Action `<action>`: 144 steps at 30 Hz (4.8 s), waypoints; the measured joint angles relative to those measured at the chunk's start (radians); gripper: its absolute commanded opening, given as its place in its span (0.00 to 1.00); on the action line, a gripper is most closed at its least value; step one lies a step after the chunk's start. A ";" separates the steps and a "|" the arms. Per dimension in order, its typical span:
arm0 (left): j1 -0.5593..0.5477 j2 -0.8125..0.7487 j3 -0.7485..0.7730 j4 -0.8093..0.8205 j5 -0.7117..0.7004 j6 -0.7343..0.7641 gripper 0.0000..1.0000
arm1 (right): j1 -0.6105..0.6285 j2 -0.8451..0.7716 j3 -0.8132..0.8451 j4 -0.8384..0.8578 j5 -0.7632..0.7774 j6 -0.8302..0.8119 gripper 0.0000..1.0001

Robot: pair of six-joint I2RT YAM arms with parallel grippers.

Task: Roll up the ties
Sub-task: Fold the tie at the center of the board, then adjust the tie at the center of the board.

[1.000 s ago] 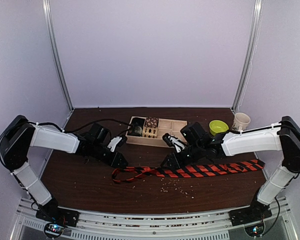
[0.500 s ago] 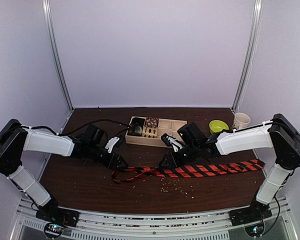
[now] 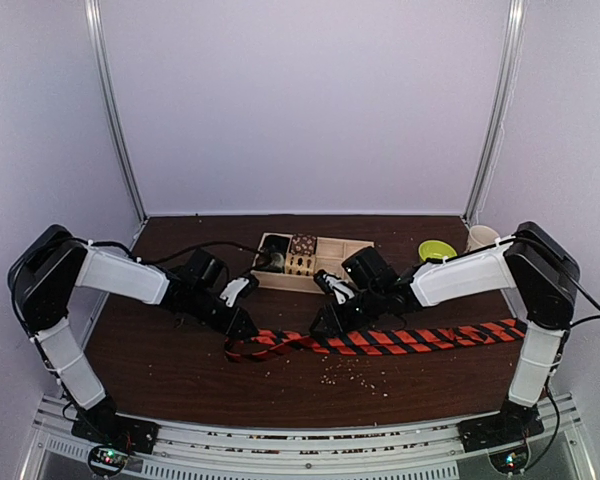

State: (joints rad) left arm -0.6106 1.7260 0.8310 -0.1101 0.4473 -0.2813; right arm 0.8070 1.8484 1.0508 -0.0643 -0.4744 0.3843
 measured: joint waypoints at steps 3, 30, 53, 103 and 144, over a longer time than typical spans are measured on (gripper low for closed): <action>0.003 0.061 0.058 -0.022 -0.001 -0.017 0.07 | 0.000 0.005 0.000 0.000 0.000 -0.010 0.44; -0.016 -0.476 -0.329 0.197 -0.151 -0.058 0.68 | -0.009 0.078 0.020 -0.016 0.008 -0.014 0.12; -0.046 -0.244 -0.481 0.628 -0.190 -0.119 0.06 | -0.018 0.093 0.040 -0.026 0.012 -0.011 0.11; 0.081 -0.654 -0.097 -0.093 -0.518 -0.280 0.98 | 0.259 0.227 0.401 -0.127 0.233 -0.351 0.99; 0.081 -0.593 -0.171 -0.055 -0.322 -0.172 0.97 | 0.240 0.399 0.603 -0.257 0.182 -0.334 0.77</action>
State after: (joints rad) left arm -0.5297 1.1332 0.6605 -0.1646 0.1257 -0.4530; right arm 1.0466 2.2478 1.6543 -0.3218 -0.2920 0.0505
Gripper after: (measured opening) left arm 0.969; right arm 0.748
